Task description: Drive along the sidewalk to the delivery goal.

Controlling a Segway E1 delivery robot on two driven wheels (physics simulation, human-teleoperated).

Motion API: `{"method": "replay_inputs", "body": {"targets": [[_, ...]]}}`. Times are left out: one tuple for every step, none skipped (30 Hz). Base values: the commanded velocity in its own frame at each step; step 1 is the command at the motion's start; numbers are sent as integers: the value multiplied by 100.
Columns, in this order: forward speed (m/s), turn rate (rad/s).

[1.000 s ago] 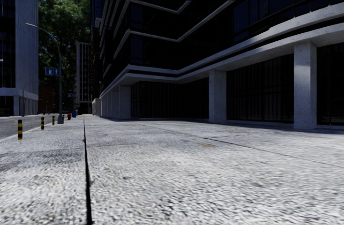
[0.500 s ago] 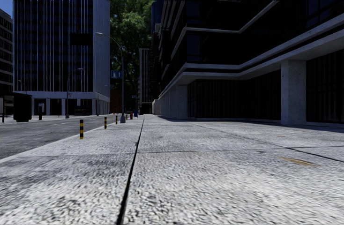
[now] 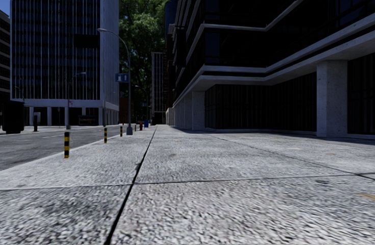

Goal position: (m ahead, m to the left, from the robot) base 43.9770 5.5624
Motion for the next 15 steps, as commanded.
{"method": "replay_inputs", "body": {"targets": [[200,0],[200,0],[200,0],[200,0],[200,0],[200,0],[200,0],[200,0],[200,0],[200,1],[200,6],[200,10],[200,10],[200,13],[200,16]]}}
